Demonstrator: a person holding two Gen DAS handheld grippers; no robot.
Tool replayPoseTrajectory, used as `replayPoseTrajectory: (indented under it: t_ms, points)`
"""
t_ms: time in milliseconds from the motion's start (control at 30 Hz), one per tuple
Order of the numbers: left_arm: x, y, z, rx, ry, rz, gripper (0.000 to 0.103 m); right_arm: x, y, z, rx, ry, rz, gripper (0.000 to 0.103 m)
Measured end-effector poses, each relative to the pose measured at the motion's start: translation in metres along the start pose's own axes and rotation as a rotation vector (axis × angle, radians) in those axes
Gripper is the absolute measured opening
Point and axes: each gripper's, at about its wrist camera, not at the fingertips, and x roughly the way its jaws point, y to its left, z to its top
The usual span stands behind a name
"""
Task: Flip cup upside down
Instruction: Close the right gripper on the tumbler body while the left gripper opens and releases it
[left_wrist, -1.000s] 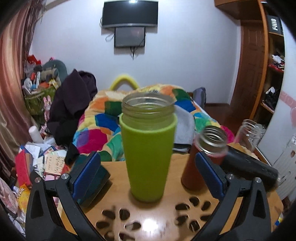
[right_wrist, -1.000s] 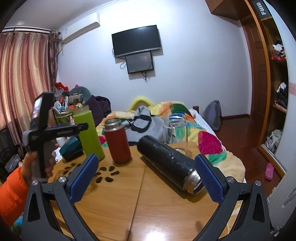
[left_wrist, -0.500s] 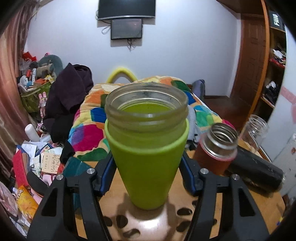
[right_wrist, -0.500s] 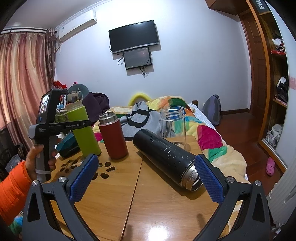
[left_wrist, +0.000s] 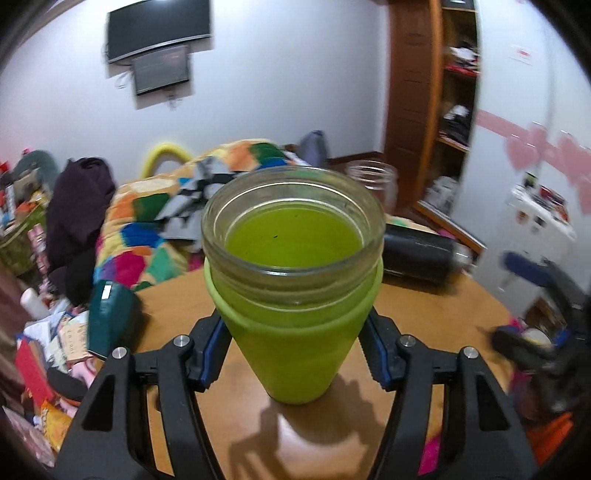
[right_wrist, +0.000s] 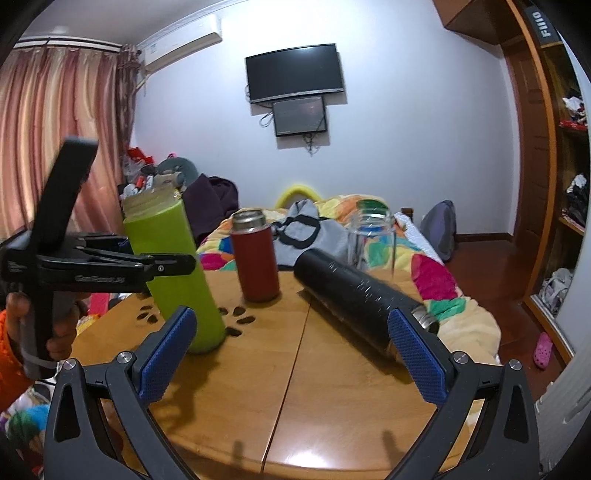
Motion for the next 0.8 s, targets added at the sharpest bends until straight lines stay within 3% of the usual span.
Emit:
replayPoseTrajectory:
  t_ms: [200, 400, 567, 733, 800]
  points:
    - [-0.011, -0.033, -0.006, 0.037, 0.007, -0.123, 0.062, 0.002, 0.005, -0.024, -0.035, 0.059, 0.096, 0.103]
    - [-0.009, -0.033, -0.004, 0.021, 0.010, -0.164, 0.063, 0.023, 0.019, -0.036, -0.060, 0.095, 0.175, 0.103]
    - [-0.011, -0.030, -0.007, 0.014, 0.001, -0.186, 0.063, 0.049, 0.031, -0.042, -0.094, 0.130, 0.190, 0.103]
    - [-0.025, -0.023, -0.012, -0.029, -0.033, -0.230, 0.063, 0.064, 0.044, -0.047, -0.125, 0.154, 0.210, 0.088]
    - [-0.032, -0.014, -0.014, -0.065, -0.048, -0.269, 0.063, 0.066, 0.044, -0.045, -0.124, 0.156, 0.219, 0.087]
